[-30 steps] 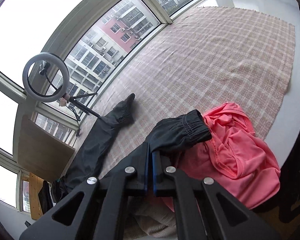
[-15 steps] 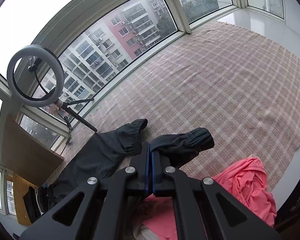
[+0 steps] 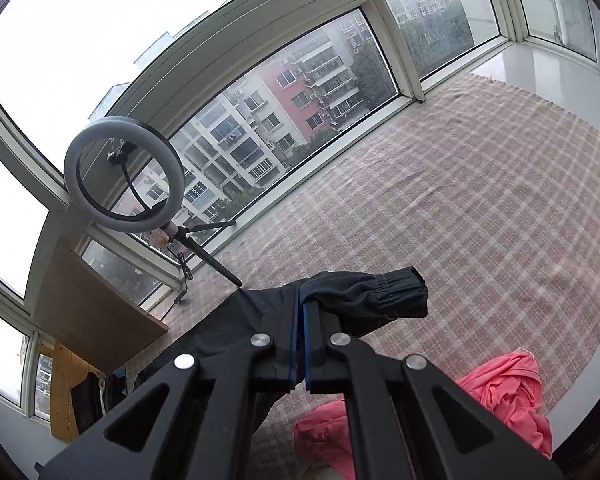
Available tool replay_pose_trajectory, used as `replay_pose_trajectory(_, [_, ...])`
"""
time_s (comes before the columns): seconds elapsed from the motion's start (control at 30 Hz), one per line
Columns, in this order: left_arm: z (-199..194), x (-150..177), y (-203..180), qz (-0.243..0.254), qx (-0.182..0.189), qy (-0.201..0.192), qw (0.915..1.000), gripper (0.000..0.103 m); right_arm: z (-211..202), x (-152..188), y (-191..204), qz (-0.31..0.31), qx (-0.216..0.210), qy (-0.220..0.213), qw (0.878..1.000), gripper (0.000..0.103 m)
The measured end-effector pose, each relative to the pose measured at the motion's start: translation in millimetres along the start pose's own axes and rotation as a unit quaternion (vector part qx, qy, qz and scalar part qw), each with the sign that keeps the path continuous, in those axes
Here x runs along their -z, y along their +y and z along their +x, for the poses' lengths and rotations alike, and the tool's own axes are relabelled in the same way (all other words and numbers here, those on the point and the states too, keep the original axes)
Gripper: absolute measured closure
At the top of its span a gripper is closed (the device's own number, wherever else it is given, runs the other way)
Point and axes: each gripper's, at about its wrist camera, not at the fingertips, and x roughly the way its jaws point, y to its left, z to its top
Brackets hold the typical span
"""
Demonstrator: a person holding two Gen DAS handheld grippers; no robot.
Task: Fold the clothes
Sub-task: 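Grasp a black pant cuff with the right gripper while the left gripper holds the waistband, then lift the pants and stretch them between waistband and cuff with both grippers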
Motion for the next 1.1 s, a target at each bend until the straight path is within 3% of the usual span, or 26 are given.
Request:
replay_pose_trajectory(0.33, [-67, 14, -15, -0.014, 0.001, -0.042, 0.999, 0.096, -27, -21, -48, 0.045, -0.004, -0.027, 0.999, 0.101])
replay_pose_trajectory(0.53, [-94, 37, -4, -0.007, -0.043, -0.042, 0.9982, 0.096, -35, -20, -50, 0.033, -0.011, -0.035, 0.999, 0.101])
replay_pose_trajectory(0.63, [-77, 28, -1, -0.001, -0.081, -0.033, 0.9962, 0.097, -23, -22, -49, 0.033, -0.011, -0.023, 0.999, 0.101])
replay_pose_trajectory(0.67, [-71, 22, -1, -0.005, -0.089, -0.037, 0.9954, 0.103, -16, -23, -48, 0.03, -0.008, -0.018, 0.999, 0.101])
replay_pose_trajectory(0.87, [-34, -17, -16, 0.004, -0.136, -0.073, 0.988, 0.103, 53, -40, -26, 0.008, 0.002, 0.027, 1.0, 0.101])
replay_pose_trajectory(1.0, [37, -10, -44, 0.069, -0.15, 0.003, 0.9862, 0.103, 130, -40, 6, -0.032, 0.027, 0.082, 0.996, 0.101])
replay_pose_trajectory(1.1, [75, 19, -68, 0.138, -0.151, 0.06, 0.9769, 0.103, 184, -40, 25, -0.054, 0.044, 0.115, 0.991, 0.101])
